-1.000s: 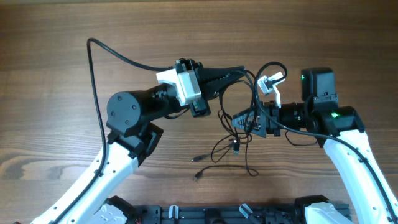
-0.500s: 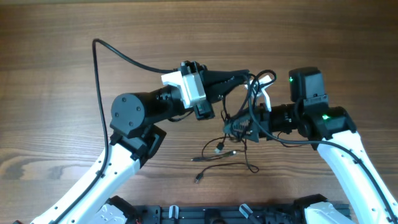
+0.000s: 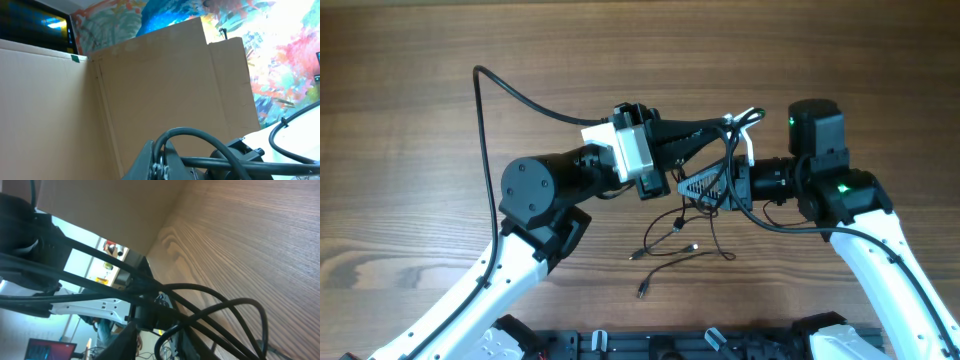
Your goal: Untangle cables
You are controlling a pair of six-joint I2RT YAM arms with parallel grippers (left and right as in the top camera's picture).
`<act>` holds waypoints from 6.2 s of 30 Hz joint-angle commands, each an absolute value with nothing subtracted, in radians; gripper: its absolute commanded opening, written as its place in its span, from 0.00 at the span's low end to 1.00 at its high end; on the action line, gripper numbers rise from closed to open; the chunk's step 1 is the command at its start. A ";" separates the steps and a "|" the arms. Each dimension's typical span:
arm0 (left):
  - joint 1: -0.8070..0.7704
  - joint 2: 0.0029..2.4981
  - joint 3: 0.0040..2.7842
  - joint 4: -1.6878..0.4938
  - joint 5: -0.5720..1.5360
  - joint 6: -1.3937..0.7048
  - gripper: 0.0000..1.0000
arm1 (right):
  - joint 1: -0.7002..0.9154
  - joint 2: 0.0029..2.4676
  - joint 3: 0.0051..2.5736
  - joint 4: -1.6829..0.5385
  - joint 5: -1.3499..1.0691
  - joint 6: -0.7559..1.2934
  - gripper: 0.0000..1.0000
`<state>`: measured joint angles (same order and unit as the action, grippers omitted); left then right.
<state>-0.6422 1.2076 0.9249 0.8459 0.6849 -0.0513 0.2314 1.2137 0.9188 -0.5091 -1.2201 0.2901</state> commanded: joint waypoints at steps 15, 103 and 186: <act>-0.585 1.118 0.942 0.688 0.773 -0.061 0.04 | -0.143 1.219 0.923 -0.030 -1.494 0.672 0.04; -0.083 1.144 0.939 -0.760 -0.276 -0.453 1.00 | 0.185 1.236 1.002 -0.627 -0.577 0.439 1.00; -0.049 1.145 0.939 -0.768 -0.244 -0.453 1.00 | -0.796 1.120 1.335 -0.516 0.151 0.627 0.04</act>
